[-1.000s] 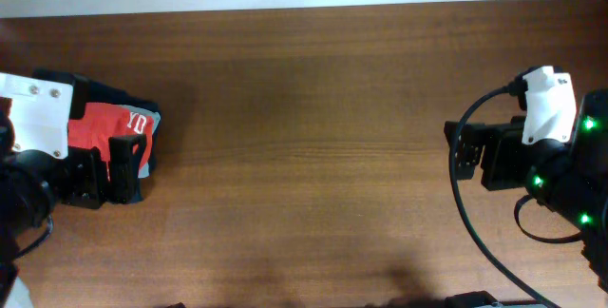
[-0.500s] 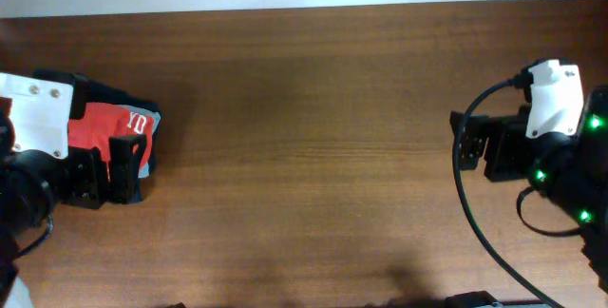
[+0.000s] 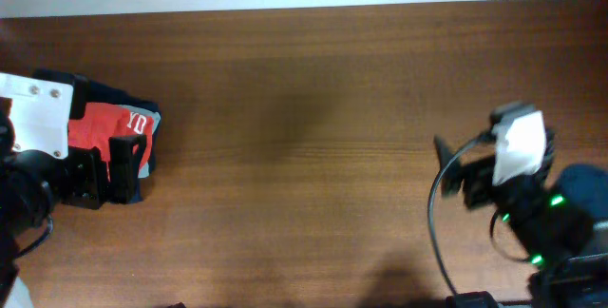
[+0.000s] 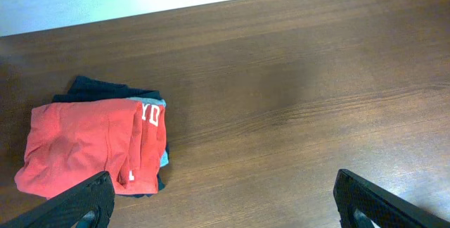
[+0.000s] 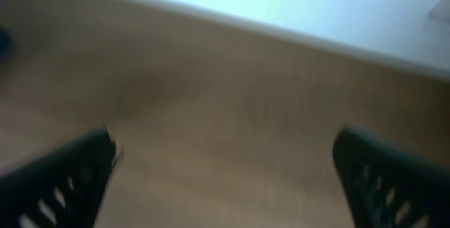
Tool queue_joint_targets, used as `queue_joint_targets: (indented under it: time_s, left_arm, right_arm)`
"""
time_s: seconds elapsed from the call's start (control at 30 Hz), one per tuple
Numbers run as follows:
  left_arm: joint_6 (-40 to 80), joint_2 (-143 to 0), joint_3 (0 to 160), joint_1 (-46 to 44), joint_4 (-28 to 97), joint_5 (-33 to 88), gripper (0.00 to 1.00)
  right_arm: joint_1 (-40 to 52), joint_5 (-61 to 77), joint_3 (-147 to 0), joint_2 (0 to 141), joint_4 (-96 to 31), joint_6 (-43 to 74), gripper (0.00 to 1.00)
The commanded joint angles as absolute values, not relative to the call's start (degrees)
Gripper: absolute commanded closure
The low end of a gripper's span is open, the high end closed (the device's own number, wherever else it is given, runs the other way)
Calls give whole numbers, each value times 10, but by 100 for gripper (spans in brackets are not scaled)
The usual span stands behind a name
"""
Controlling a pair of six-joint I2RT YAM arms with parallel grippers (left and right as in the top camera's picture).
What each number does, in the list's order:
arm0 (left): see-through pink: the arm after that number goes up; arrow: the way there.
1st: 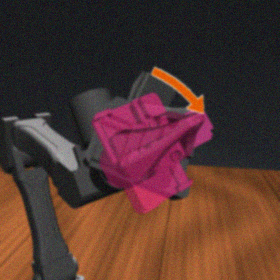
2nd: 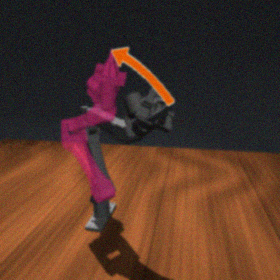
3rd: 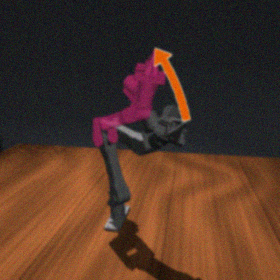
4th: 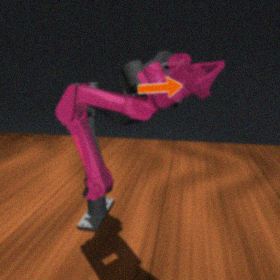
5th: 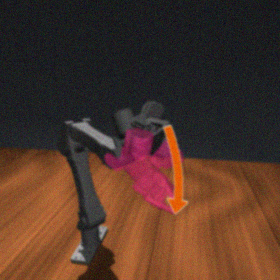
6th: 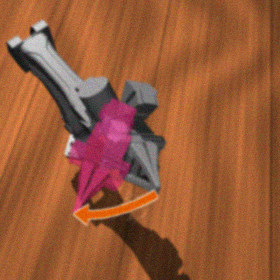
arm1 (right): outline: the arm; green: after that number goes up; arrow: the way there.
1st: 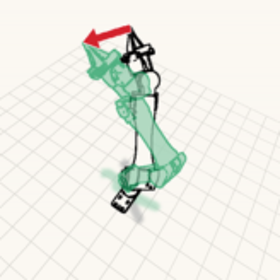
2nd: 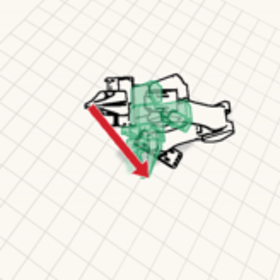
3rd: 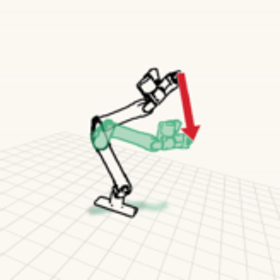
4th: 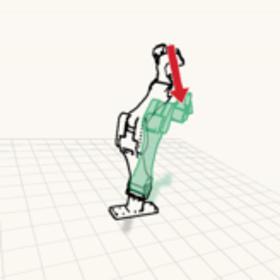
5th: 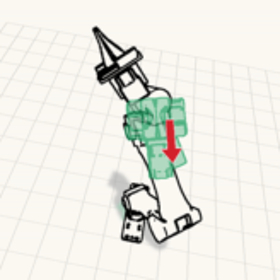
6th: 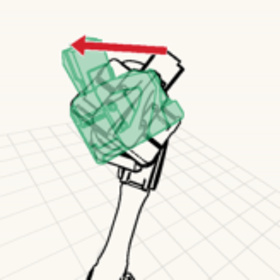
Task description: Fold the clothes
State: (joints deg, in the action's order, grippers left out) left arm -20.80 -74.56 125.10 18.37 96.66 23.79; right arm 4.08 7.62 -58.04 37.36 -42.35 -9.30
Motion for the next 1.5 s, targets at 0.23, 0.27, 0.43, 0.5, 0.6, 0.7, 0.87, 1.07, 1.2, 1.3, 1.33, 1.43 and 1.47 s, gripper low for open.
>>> queue_joint_targets:
  time_s: [0.23, 0.27, 0.43, 0.5, 0.6, 0.7, 0.87, 1.07, 1.2, 1.3, 1.33, 1.43, 1.47]
  left_arm:
    - [-206, -744, 1249, 181, 967, 242, 1]
    - [-206, -744, 1249, 181, 967, 242, 1]
    - [-206, -745, 1249, 181, 967, 242, 1]
    - [-206, -745, 1249, 181, 967, 242, 1]
    - [-206, -744, 1249, 181, 967, 242, 1]
    - [-206, -744, 1249, 181, 967, 242, 1]
    - [-206, -744, 1249, 181, 967, 242, 1]
    - [-206, -745, 1249, 181, 967, 242, 1]
    - [-206, -744, 1249, 181, 967, 242, 1]
    - [-206, -744, 1249, 181, 967, 242, 1]
    - [-206, -745, 1249, 181, 967, 242, 1]
    - [-206, -744, 1249, 181, 967, 242, 1]
    - [-206, -744, 1249, 181, 967, 242, 1]
  right_arm:
    - [7, 84, -249, 137, -349, -84, 1]
    - [7, 84, -224, 117, -342, -72, 2]
    - [7, 84, -133, 46, -306, -35, 2]
    - [7, 84, -106, 21, -296, -35, 2]
    - [7, 86, -78, 2, -278, -35, 1]
    - [7, 86, -75, 3, -261, -36, 1]
    - [7, 86, -75, 3, -261, -36, 2]
    - [7, 86, -75, 3, -261, -36, 1]
    - [7, 86, -75, 3, -261, -36, 1]
    - [7, 86, -75, 3, -261, -36, 1]
    - [7, 86, -75, 3, -261, -36, 1]
    - [7, 86, -75, 3, -261, -36, 2]
    - [7, 86, -75, 3, -261, -36, 1]
